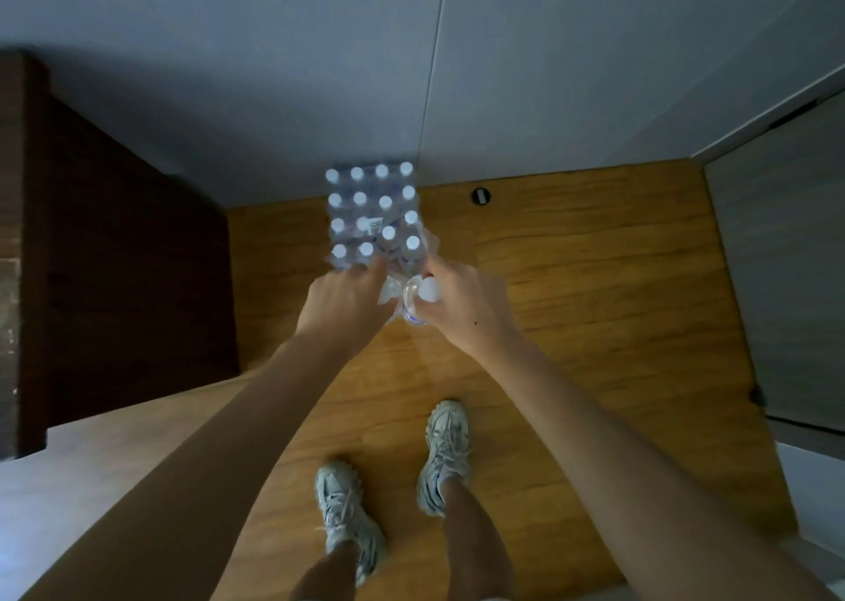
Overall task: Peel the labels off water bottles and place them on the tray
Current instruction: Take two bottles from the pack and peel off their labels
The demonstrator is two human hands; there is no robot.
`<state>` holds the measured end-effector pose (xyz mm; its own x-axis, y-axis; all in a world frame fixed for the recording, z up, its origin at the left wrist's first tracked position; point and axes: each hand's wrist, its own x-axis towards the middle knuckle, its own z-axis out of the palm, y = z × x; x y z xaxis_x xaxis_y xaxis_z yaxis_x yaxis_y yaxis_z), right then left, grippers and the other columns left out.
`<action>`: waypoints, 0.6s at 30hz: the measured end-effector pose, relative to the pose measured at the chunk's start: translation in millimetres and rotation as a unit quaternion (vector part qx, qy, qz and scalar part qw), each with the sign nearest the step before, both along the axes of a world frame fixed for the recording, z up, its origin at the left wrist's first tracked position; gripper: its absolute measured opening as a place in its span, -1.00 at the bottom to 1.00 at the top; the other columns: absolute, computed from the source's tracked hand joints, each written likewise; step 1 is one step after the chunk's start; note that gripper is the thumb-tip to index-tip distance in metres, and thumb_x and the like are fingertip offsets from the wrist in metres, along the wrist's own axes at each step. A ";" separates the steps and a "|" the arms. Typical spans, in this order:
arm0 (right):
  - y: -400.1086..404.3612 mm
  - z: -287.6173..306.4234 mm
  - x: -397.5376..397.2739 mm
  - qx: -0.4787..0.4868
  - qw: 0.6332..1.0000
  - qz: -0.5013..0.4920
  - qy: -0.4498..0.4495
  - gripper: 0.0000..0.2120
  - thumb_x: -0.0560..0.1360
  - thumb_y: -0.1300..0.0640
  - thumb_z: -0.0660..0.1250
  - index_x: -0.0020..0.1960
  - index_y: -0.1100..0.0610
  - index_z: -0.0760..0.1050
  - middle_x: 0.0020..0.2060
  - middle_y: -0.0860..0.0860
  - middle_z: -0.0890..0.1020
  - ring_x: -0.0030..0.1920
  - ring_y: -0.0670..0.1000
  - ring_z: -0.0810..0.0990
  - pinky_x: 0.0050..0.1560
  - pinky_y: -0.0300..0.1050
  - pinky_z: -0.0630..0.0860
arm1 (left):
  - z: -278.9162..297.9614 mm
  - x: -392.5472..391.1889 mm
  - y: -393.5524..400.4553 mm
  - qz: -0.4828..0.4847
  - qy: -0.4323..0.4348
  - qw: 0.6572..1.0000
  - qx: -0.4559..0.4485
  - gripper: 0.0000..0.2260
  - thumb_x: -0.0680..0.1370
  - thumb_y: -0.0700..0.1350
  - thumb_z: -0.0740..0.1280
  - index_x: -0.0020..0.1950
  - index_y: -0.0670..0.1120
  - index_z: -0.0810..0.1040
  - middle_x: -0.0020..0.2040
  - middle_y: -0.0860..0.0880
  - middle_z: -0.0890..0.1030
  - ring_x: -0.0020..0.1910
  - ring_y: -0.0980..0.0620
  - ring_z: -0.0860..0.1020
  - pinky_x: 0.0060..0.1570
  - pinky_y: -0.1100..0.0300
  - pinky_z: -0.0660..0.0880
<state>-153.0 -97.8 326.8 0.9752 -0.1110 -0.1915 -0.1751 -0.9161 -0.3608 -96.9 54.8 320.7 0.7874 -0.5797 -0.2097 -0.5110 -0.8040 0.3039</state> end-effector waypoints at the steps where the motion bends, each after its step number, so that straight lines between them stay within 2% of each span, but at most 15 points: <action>1: 6.3 -4.6 -5.9 -0.004 1.000 0.001 0.000 -0.78 0.46 -0.06 0.36 0.00 0.06 0.49 -0.29 -0.13 0.47 -0.36 -0.08 0.50 -0.49 -0.31 0.11 | -6.0 -5.0 6.2 -0.004 0.006 1.000 0.001 -0.62 0.51 0.01 0.32 0.26 -0.12 0.37 -0.11 -0.10 0.63 -0.18 -0.16 0.61 -0.23 0.06 0.47; 5: 28.8 -36.6 -31.7 -0.001 1.000 -0.013 0.005 -0.78 0.43 -0.04 0.38 -0.04 0.09 0.48 -0.25 -0.06 0.58 -0.36 -0.04 0.49 -0.49 -0.29 0.14 | -40.2 -25.1 29.9 -0.018 0.010 1.000 0.012 -0.76 0.50 -0.02 0.31 0.08 -0.14 0.44 -0.16 -0.10 0.62 -0.25 -0.14 0.59 -0.31 0.14 0.37; 9: 45.8 -97.2 -49.3 0.009 1.000 -0.017 0.007 -0.79 0.40 -0.03 0.39 -0.09 0.09 0.48 -0.28 -0.03 0.61 -0.37 0.00 0.53 -0.49 -0.28 0.14 | -96.4 -44.9 49.0 -0.019 -0.001 1.000 0.017 -0.78 0.50 -0.03 0.30 0.06 -0.13 0.43 -0.19 -0.09 0.61 -0.29 -0.13 0.57 -0.34 0.15 0.33; 11: 50.4 -138.6 -58.4 0.019 1.000 -0.014 -0.014 -0.78 0.38 -0.01 0.43 -0.12 0.11 0.51 -0.31 -0.02 0.62 -0.41 -0.03 0.49 -0.49 -0.29 0.14 | -135.1 -53.5 54.8 -0.024 -0.007 0.999 0.020 -0.76 0.51 0.01 0.29 0.06 -0.11 0.42 -0.16 -0.08 0.61 -0.27 -0.14 0.57 -0.34 0.14 0.32; 16: 50.8 -245.8 -70.8 0.044 0.998 -0.018 -0.033 -0.73 0.36 -0.03 0.44 -0.08 0.13 0.53 -0.26 0.01 0.65 -0.33 0.06 0.59 -0.38 -0.16 0.39 | -241.7 -56.3 61.7 -0.064 -0.029 0.997 0.011 -0.74 0.50 0.05 0.30 0.06 -0.09 0.41 -0.14 -0.08 0.63 -0.24 -0.15 0.58 -0.31 0.11 0.44; 18: 47.2 -285.4 -66.7 0.039 0.999 -0.011 -0.034 -0.72 0.38 -0.05 0.41 -0.06 0.13 0.53 -0.24 0.01 0.65 -0.29 0.07 0.60 -0.34 -0.13 0.45 | -284.4 -56.0 61.3 -0.083 -0.047 0.995 0.006 -0.74 0.49 0.06 0.31 0.03 -0.09 0.42 -0.14 -0.08 0.63 -0.24 -0.17 0.58 -0.34 0.12 0.42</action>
